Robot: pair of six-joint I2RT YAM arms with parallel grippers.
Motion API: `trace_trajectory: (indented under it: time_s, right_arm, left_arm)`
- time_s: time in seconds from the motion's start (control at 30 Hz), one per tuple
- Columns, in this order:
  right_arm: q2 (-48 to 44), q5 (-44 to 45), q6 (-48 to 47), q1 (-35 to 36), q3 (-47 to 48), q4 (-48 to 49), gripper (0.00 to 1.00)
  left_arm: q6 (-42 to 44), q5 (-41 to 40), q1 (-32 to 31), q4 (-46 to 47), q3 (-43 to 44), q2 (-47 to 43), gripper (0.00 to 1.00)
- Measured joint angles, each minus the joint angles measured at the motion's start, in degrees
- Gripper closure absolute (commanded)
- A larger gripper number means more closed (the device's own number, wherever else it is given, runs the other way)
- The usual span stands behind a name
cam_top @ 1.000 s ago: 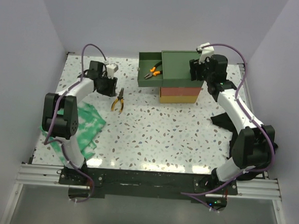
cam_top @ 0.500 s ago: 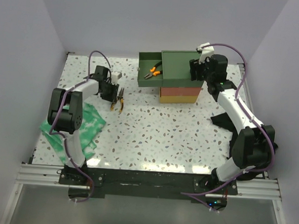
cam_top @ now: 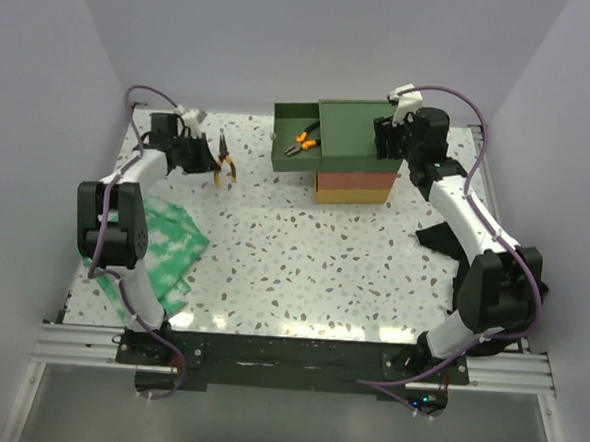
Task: Sort the tools into containers
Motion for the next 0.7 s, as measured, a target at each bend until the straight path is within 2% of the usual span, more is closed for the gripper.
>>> trace_trajectory:
  time_s: [0.17, 0.4, 0.53, 0.7]
  right_arm:
    - [0.0, 0.0, -0.02, 0.0, -0.07, 0.07, 0.34]
    - [-0.02, -0.02, -0.04, 0.0, -0.07, 0.13, 0.34]
    - [0.0, -0.24, -0.02, 0.0, -0.07, 0.11, 0.34]
    - [-0.02, -0.39, -0.02, -0.04, -0.09, 0.13, 0.34]
  left_arm:
    - [-13.14, 11.43, 2.14, 20.02, 1.68, -3.52, 1.0]
    - [-28.48, 23.41, -4.72, 38.82, 11.3, -2.19, 1.0]
    - [-31.12, 25.75, -9.14, 41.72, 14.6, -0.04, 1.0]
    - [-29.94, 24.57, -13.86, 37.7, 17.49, 3.72, 1.0]
